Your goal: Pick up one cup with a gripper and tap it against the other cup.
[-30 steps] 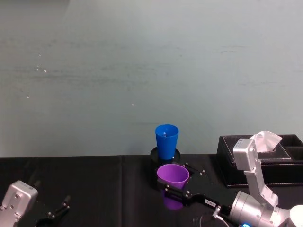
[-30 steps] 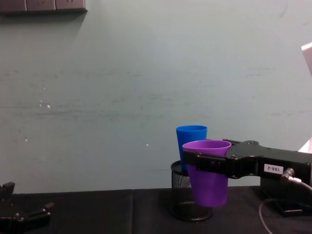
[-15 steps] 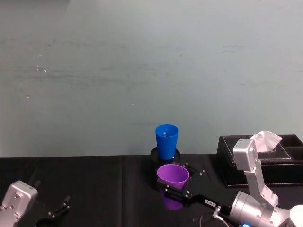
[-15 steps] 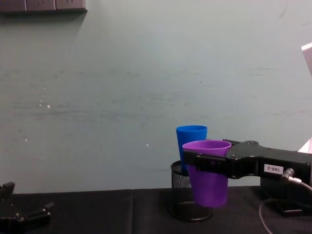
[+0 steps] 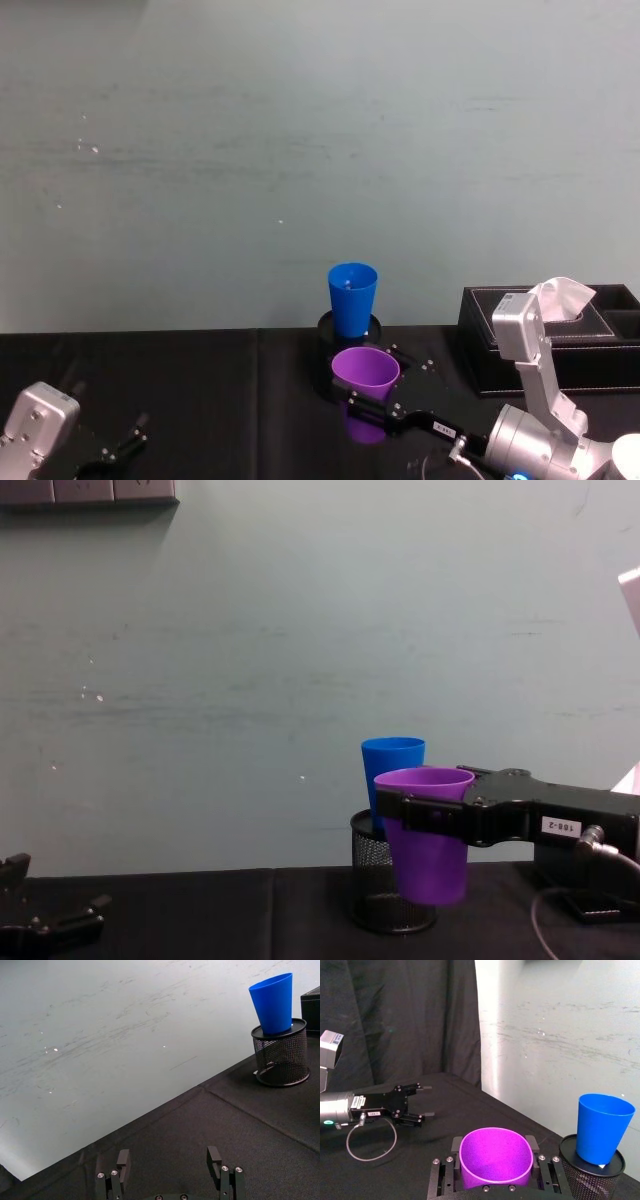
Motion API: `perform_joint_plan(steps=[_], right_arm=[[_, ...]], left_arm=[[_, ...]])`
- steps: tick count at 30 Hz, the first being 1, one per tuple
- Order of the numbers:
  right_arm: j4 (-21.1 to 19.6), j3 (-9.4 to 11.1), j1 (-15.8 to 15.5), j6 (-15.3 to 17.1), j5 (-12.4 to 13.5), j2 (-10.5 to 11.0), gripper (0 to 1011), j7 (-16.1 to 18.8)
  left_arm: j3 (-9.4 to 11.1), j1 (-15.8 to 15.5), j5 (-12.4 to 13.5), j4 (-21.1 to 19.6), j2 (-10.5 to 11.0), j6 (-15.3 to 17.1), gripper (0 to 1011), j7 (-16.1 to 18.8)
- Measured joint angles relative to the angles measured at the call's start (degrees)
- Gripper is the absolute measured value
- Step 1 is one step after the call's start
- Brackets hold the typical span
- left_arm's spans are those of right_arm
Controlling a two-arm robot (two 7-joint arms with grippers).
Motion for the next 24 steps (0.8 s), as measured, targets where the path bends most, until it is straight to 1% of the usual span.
perform_joint_plan(steps=[24], right_arm=[[0.0, 0.0, 0.0, 0.0, 0.0, 0.0, 755, 0.0]], left_arm=[[0.0, 0.0, 0.0, 0.0, 0.0, 0.0, 1000, 0.0]])
